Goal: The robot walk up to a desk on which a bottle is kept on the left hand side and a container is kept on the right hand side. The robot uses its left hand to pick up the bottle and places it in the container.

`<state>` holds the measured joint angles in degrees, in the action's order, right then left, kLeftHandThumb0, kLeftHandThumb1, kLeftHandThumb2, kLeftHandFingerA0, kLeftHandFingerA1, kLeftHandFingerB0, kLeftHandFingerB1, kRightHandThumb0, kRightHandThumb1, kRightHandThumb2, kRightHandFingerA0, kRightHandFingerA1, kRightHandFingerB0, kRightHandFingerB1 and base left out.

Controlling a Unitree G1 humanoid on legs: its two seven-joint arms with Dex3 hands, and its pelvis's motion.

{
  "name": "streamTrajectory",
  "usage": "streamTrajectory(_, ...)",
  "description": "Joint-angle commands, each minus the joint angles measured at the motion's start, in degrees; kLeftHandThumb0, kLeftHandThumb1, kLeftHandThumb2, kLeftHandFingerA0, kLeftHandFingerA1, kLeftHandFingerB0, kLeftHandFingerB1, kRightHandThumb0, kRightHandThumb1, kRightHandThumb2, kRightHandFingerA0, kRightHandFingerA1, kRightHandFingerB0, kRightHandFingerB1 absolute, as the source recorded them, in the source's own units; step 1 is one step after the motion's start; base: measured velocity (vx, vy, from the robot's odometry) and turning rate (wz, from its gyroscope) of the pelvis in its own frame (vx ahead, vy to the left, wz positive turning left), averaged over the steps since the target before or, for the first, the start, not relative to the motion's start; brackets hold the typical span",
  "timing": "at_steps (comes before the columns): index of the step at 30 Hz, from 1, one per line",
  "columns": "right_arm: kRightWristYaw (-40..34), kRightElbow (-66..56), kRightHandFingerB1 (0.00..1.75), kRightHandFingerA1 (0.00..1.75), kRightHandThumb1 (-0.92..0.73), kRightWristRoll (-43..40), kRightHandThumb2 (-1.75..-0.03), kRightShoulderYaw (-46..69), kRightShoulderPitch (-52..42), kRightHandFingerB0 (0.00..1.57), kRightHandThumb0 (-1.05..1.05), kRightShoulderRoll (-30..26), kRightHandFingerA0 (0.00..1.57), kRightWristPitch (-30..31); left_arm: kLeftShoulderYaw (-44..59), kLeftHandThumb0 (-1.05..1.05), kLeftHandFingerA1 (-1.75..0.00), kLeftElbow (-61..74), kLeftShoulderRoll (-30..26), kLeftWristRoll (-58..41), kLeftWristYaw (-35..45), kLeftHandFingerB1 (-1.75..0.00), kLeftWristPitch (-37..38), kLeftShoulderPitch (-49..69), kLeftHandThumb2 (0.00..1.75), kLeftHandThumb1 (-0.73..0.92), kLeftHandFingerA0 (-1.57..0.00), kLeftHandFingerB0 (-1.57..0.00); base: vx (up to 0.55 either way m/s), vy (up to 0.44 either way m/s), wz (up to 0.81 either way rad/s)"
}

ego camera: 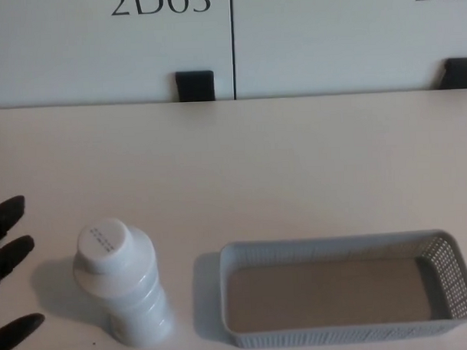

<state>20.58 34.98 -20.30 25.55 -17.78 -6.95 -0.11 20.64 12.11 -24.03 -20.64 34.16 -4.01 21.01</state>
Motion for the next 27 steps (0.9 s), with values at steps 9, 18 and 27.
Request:
streamTrajectory(9, -1.15, -3.93, 0.55, 0.65, -0.30, -0.88, -0.82, -0.48, -2.18, 0.24, -0.21, 0.58, 0.41, 1.89, -1.90, -0.63, -0.21, -4.07, 0.15, 1.93, 0.09, -0.08, 3.35, -0.60, 0.76, 0.38, 0.00, 0.00, 0.00, 0.000, 0.00)
streamTrajectory(18, -0.46, 0.56, 0.42, 0.53, -0.46, -0.01, -0.54, -0.55, 0.57, 0.32, -0.31, -0.08, 0.40, -0.50, -7.41, -0.60, -0.23, -2.15, 1.16, 1.57, -0.07, -0.10, 0.98, -5.15, 0.73, 0.36, 0.00, 0.00, 0.00, 0.000, 0.00)
streamTrajectory(27, -0.91, 0.48, 0.42, 0.57, -0.45, -0.73, -0.53, -0.22, 1.32, 0.35, -0.28, 0.21, 0.50, 0.24, -14.19, -0.59, -0.30, 0.15, 3.67, 4.23, -2.25, -0.15, 0.44, -6.29, 0.75, 0.35, -0.02, 0.00, 0.00, 0.000, 0.00)
